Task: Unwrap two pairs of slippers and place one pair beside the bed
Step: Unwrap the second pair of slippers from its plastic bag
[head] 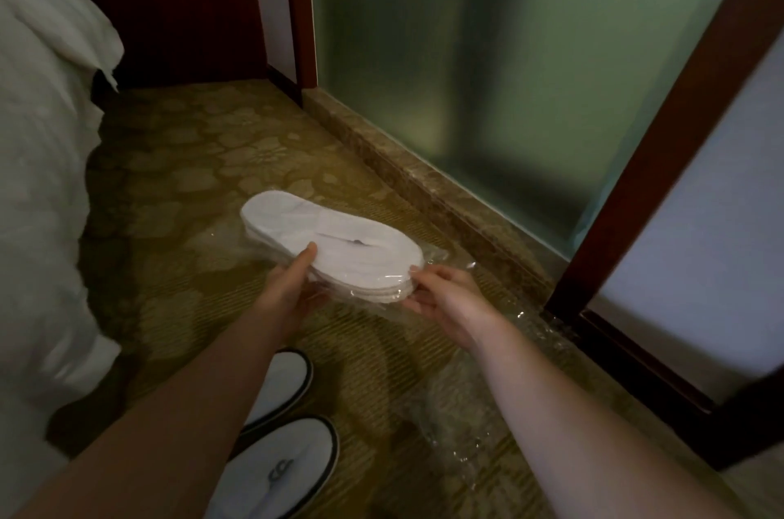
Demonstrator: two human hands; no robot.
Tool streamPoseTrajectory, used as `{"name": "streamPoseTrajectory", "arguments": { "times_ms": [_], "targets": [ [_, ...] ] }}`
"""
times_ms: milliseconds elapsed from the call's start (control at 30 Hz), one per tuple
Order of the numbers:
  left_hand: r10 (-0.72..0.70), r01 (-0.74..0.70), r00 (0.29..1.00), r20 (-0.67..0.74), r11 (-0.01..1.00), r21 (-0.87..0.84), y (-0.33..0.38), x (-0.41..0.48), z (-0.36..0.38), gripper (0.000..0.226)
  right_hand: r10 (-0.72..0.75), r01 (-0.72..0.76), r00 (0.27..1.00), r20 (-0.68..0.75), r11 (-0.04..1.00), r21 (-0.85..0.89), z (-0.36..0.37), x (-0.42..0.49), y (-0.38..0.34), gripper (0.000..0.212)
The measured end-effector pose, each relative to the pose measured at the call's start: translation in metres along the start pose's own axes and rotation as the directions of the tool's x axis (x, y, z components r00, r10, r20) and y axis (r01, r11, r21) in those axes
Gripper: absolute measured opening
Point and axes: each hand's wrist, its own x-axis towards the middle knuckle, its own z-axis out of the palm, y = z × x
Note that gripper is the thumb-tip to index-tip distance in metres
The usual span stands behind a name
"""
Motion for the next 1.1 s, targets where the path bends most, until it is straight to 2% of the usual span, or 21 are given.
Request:
{"name": "streamPoseTrajectory", "arguments": {
  "times_ms": [100,233,367,467,667,833,933,1100],
  "targets": [
    [0.047,-0.054,0.994,-0.097,0.996,-0.066,0.006,0.001,-0.001,0.05,-0.025,0.022,0.996,-0.083,0.999,-0.043,0.005,-0.001,-0.004,0.009],
    [0.066,-0.086,0.981,-0.183,0.991,-0.102,0.006,0.003,-0.004,0.049,-0.075,0.078,0.966,-0.246,0.997,0.003,0.001,0.005,-0.005,0.009],
    [0.054,-0.068,0.985,-0.166,0.994,-0.085,0.0,0.005,-0.001,0.047,-0.029,0.054,0.968,-0.25,0.994,0.093,-0.007,0.006,-0.002,0.029],
    [0.028,-0.034,0.99,-0.137,0.998,-0.043,-0.002,0.005,0.003,0.044,0.01,-0.005,0.978,-0.21,1.0,0.022,-0.014,0.005,0.002,0.047],
    [-0.05,0.049,0.998,-0.025,0.998,-0.037,0.009,0.006,-0.012,0.045,-0.083,0.08,0.94,-0.332,0.997,-0.023,-0.031,0.007,0.003,0.039],
    [0.032,-0.054,0.988,-0.152,0.988,-0.141,0.013,0.011,-0.038,0.043,-0.075,0.066,0.899,-0.432,0.997,-0.036,-0.056,0.002,0.002,0.045],
    [0.06,-0.081,0.973,-0.221,0.993,-0.089,0.016,0.01,-0.055,0.042,-0.094,0.093,0.867,-0.489,0.995,-0.028,-0.069,-0.001,0.003,0.044],
    [-0.032,0.056,0.985,-0.169,0.988,0.142,0.014,0.0,-0.063,0.037,-0.069,0.067,0.879,-0.471,0.998,-0.021,-0.081,-0.003,0.002,0.046]
  ]
}}
